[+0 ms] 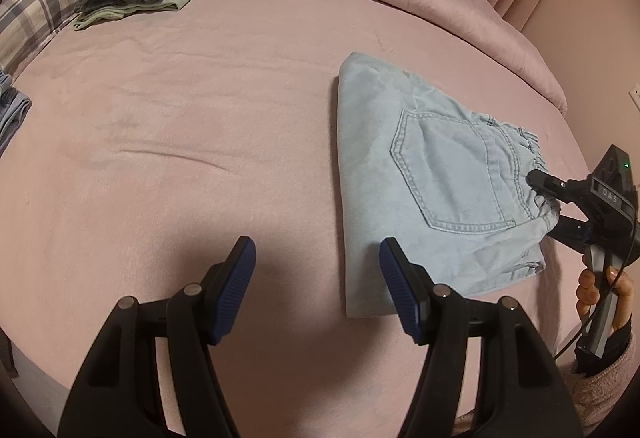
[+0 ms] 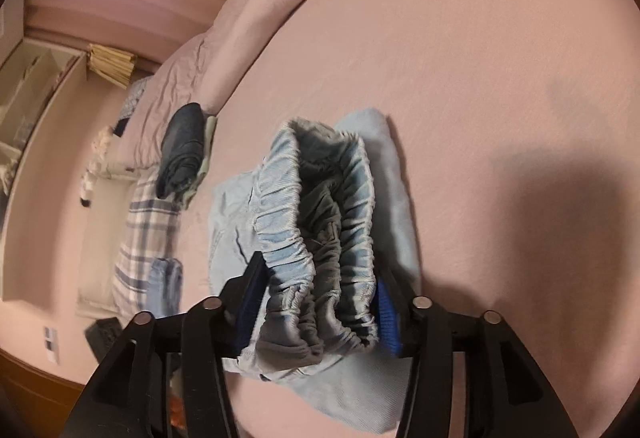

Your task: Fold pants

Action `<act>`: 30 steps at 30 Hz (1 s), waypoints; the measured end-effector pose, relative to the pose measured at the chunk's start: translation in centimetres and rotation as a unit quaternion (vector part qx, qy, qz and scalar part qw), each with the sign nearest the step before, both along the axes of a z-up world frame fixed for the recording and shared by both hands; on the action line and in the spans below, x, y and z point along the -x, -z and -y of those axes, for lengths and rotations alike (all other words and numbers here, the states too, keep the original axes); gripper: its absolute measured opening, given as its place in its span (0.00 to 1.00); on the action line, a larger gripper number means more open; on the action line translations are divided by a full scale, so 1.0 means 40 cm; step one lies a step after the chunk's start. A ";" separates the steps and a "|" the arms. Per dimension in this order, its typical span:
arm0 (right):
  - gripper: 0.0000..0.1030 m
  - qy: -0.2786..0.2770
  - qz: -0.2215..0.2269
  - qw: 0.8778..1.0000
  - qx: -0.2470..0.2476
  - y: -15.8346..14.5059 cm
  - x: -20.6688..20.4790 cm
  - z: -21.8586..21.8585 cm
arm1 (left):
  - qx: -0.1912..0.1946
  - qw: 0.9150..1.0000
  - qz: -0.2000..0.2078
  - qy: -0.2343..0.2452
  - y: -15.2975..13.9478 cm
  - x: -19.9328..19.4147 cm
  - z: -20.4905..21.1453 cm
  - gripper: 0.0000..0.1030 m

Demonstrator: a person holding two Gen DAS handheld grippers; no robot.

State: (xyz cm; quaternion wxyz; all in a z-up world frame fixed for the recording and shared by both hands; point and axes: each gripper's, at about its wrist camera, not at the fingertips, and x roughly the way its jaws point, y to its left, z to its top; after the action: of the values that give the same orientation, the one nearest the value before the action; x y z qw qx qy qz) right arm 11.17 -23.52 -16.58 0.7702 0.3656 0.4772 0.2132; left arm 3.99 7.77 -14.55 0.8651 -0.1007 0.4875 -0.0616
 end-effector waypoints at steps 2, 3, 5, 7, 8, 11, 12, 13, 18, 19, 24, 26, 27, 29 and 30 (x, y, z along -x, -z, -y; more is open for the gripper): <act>0.54 0.000 0.011 1.000 0.028 -0.019 0.007 -0.004 | -0.001 1.000 0.002 0.003 -0.003 -0.003 0.006 0.63; 0.54 0.004 0.017 0.999 0.045 -0.029 0.012 -0.004 | -0.002 1.000 0.004 0.005 -0.004 -0.004 0.010 0.63; 0.55 0.014 0.029 0.996 0.084 -0.052 0.018 -0.001 | -0.004 1.000 0.006 0.008 -0.008 -0.008 0.019 0.63; 0.55 0.034 0.048 0.989 0.134 -0.083 0.027 0.003 | -0.004 1.000 0.010 0.013 -0.013 -0.016 0.031 0.62; 0.55 0.042 0.060 0.985 0.156 -0.100 0.031 0.002 | -0.003 1.000 0.012 0.016 -0.016 -0.021 0.038 0.62; 0.55 0.031 0.098 0.979 0.177 -0.140 0.030 -0.017 | -0.002 0.999 0.020 0.031 -0.030 -0.035 0.068 0.62; 0.55 0.019 0.111 0.977 0.182 -0.150 0.027 -0.030 | -0.004 0.999 0.025 0.040 -0.037 -0.038 0.084 0.61; 0.53 0.007 0.128 0.973 0.193 -0.163 0.025 -0.050 | -0.005 0.998 0.032 0.053 -0.045 -0.041 0.105 0.61; 0.33 -0.056 0.175 0.958 0.222 -0.194 0.002 -0.133 | -0.005 0.995 0.044 0.095 -0.057 -0.056 0.169 0.47; 0.26 -0.068 0.180 0.954 0.232 -0.195 -0.006 -0.148 | -0.009 0.994 0.040 0.101 -0.048 -0.064 0.182 0.44; 0.24 -0.119 0.123 0.939 0.297 -0.112 -0.081 -0.191 | -0.018 0.993 -0.013 0.112 0.031 -0.103 0.201 0.41; 0.17 -0.131 0.094 0.937 0.310 -0.061 -0.102 -0.189 | -0.008 0.993 -0.021 0.113 0.054 -0.111 0.193 0.41; 0.17 -0.130 0.092 0.939 0.304 -0.050 -0.105 -0.181 | -0.005 0.993 -0.019 0.114 0.053 -0.112 0.190 0.41; 0.17 -0.123 0.092 0.945 0.288 -0.053 -0.103 -0.166 | -0.003 0.993 -0.019 0.116 0.051 -0.115 0.186 0.42; 0.17 -0.121 0.094 0.946 0.286 -0.057 -0.099 -0.164 | -0.005 0.993 -0.020 0.117 0.051 -0.116 0.186 0.43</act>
State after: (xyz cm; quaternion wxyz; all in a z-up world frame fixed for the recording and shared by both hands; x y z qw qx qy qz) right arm 15.14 -16.98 -14.29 0.8521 0.0473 0.4844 0.1926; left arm 8.64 0.34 -16.59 0.8428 -0.0404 0.5130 -0.1580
